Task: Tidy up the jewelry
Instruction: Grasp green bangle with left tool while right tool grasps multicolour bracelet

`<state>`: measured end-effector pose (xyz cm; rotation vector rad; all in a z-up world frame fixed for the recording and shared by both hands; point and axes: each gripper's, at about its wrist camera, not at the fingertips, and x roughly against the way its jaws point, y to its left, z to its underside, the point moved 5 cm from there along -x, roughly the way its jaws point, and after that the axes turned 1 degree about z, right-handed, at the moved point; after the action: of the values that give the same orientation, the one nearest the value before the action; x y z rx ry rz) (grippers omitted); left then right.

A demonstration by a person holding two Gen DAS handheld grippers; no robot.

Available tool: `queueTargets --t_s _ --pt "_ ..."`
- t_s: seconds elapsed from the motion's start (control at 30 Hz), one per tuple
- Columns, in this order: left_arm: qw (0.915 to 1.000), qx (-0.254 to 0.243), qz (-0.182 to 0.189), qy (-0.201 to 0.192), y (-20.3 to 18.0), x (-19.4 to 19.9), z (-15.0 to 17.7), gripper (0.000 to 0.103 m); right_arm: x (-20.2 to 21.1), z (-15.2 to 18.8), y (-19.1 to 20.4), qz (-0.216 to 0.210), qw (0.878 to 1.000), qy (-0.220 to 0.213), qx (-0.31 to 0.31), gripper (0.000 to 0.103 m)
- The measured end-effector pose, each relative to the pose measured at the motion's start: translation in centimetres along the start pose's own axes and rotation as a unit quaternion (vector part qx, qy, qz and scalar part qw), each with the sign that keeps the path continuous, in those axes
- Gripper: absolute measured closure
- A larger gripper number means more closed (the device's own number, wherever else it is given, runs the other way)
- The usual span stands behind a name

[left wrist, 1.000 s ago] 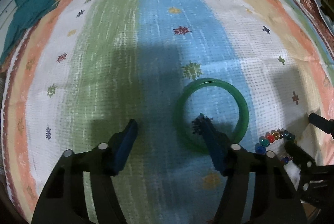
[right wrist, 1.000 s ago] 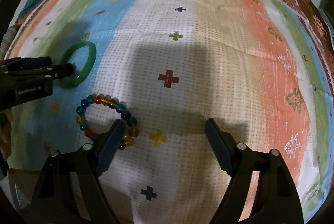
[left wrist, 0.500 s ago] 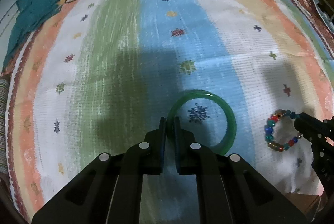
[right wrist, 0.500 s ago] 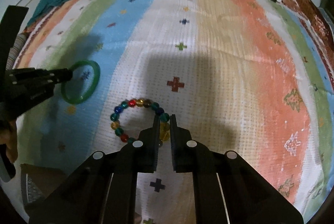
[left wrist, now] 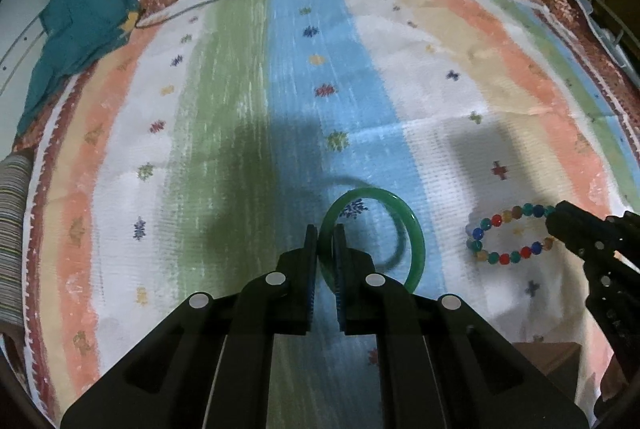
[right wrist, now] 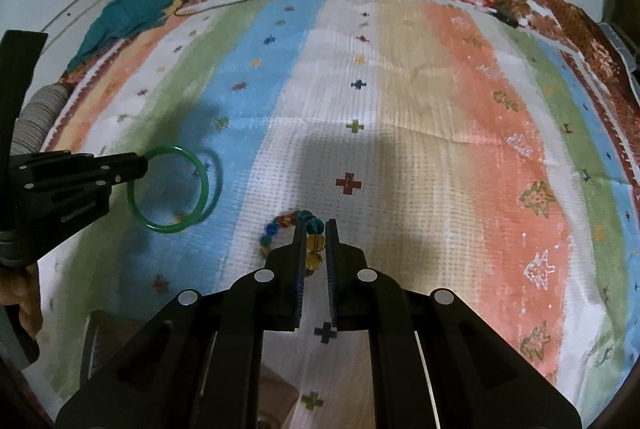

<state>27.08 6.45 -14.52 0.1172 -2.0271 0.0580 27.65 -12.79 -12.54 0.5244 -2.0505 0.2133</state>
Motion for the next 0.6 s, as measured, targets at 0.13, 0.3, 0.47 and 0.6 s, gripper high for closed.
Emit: queueTargets --t_s 0.13,0.3,0.47,0.6 --pt "0.9999 -0.001 0.008 -0.013 -0.4 1.8 0.0 0.096 1.4 0.0 0.0 0.003 1.000 -0.013 -0.001 0.093" --pt "0.9996 -0.007 0.013 -0.026 -1.1 3.6 0.1 0.095 2.8 0.2 -0.6 0.012 1.000 -0.025 -0.006 0.093" --pt "0.9989 -0.015 0.020 -0.039 -2.0 5.1 0.6 0.095 4.2 0.1 -0.8 0.011 0.999 -0.040 -0.008 0.093" --pt "0.9985 -0.024 0.024 -0.043 -2.7 5.8 0.7 0.095 5.3 0.2 -0.7 0.013 0.999 -0.051 -0.008 0.093"
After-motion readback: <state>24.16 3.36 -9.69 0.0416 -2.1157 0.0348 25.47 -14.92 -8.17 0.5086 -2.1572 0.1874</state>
